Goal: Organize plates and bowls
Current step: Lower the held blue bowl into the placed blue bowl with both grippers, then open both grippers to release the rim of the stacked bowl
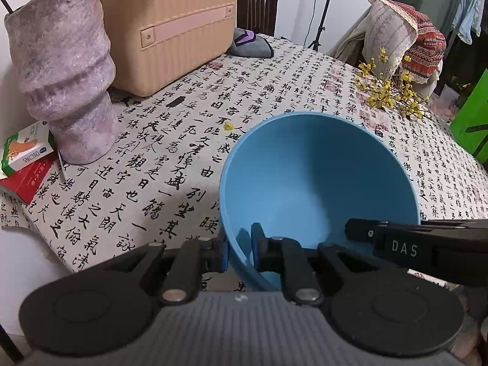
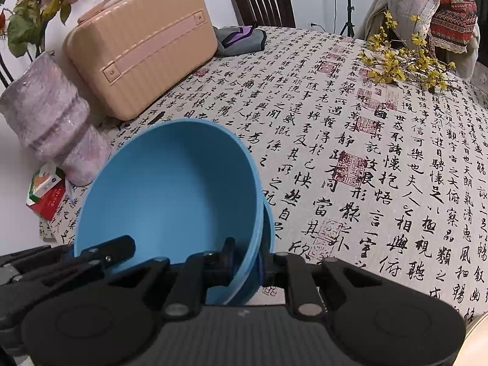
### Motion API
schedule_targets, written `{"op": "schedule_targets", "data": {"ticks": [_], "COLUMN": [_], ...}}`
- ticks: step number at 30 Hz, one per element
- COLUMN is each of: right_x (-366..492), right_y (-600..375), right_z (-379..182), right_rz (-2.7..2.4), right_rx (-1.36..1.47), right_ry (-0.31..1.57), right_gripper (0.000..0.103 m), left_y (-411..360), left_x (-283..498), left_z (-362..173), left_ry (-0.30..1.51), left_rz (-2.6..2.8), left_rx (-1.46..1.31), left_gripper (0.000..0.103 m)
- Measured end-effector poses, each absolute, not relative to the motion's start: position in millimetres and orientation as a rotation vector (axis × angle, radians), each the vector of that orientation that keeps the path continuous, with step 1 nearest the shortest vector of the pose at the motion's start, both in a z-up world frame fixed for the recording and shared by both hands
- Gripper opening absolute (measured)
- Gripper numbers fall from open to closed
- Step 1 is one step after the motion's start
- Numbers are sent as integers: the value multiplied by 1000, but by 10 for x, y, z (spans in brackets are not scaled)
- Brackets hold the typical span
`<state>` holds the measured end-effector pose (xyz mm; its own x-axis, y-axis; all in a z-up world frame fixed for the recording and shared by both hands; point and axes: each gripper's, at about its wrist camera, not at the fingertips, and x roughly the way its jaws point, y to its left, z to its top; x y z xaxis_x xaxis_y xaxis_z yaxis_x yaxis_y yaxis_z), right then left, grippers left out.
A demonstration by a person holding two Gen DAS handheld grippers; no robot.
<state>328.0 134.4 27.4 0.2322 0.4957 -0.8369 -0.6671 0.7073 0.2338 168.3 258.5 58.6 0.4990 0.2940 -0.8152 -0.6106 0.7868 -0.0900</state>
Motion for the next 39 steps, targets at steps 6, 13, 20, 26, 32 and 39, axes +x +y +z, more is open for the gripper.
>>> {"op": "schedule_targets", "data": {"ticks": [6,13,20,26,32,39], "right_x": [3291,3285,3293,3309,3322,3335], "right_y": [1333,1330,1301,1282,1275,1258], "right_z": [294,343,414,440,419,407], "right_rz": [805,801,789,774,764,750], "right_rx": [-183,-177,-168,-163,-155,-144], "right_ry": [1057,1034,1005,1006,1016,1022], "right_gripper": [15,15,12,9,7,8], "left_y": [2593,2591,2593,2590,2590,2594], "left_x": [1682,1706,1745,1778,1800,1790], "left_z": [575,577,583,577,546,570], "left_ry": [896,911,933,960,986,973], "left_rz": [567,572,569,576,584,594], "left_rx": [-378,-362,-345,-322,-298,-299], "left_gripper": [13,13,13,14,16,18]}}
